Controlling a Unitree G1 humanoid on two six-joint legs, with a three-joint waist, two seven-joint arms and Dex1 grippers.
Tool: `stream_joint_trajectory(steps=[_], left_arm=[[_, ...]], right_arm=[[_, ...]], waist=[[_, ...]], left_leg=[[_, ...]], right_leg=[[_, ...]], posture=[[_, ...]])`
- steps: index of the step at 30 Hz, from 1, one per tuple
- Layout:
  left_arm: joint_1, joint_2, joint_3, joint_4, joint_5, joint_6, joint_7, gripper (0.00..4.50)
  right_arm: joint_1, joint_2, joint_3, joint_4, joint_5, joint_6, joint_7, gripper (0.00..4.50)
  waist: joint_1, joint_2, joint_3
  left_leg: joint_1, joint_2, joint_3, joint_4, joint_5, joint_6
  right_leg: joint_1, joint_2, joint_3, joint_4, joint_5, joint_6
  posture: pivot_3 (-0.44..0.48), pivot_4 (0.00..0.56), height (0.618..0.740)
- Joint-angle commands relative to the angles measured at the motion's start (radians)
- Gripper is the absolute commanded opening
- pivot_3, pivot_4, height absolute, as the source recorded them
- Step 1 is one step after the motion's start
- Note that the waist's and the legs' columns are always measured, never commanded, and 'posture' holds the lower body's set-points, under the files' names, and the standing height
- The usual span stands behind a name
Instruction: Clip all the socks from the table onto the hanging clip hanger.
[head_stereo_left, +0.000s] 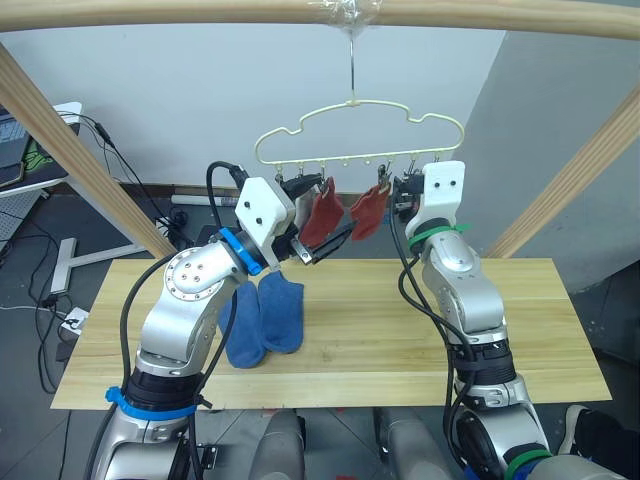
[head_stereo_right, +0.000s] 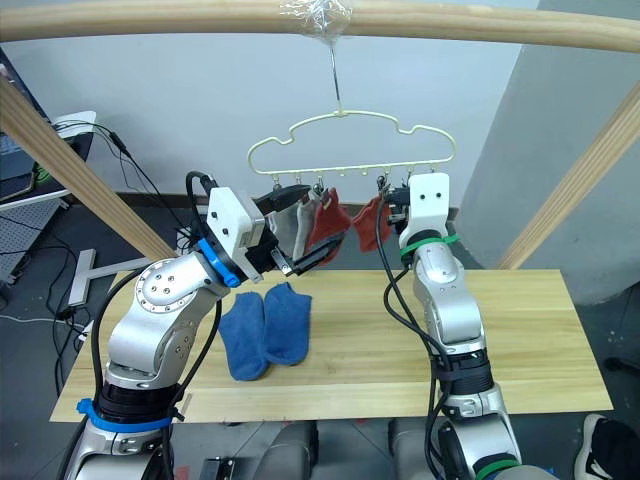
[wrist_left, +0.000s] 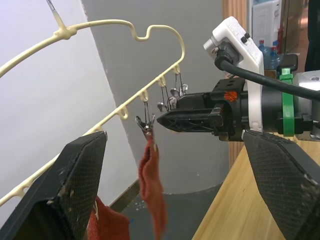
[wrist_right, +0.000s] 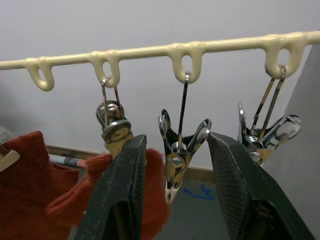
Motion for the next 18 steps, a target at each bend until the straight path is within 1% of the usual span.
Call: stream_joint_trajectory(steps=[1, 9, 18], left_arm=[[-0.016, -0.003, 0.010, -0.048, -0.017, -0.006, 0.007, 4.50], [-0.026, -0.009, 0.010, -0.048, -0.014, -0.004, 0.017, 4.50], [-0.045, -0.026, 0.015, -0.056, -0.035, 0.016, 0.028, 4.50]], right_arm=[[-0.042, 0.016, -0.002, -0.009, 0.004, -0.026, 0.002, 1.98], [-0.064, 0.029, -0.001, 0.024, 0.002, -0.047, 0.007, 1.98], [-0.090, 0.018, -0.013, 0.070, 0.001, -0.077, 0.011, 1.98]], waist=[[0.000, 0.000, 0.000], [0.001, 0.000, 0.000], [0.001, 0.000, 0.000]], left_leg=[[0.000, 0.000, 0.000, 0.000, 0.000, 0.000], [0.000, 0.000, 0.000, 0.000, 0.000, 0.000], [0.000, 0.000, 0.000, 0.000, 0.000, 0.000]], right_leg=[[0.000, 0.000, 0.000, 0.000, 0.000, 0.000], [0.000, 0.000, 0.000, 0.000, 0.000, 0.000], [0.000, 0.000, 0.000, 0.000, 0.000, 0.000]], posture=[[0.102, 0.248, 0.740], [0.106, 0.250, 0.740], [0.111, 0.252, 0.740]])
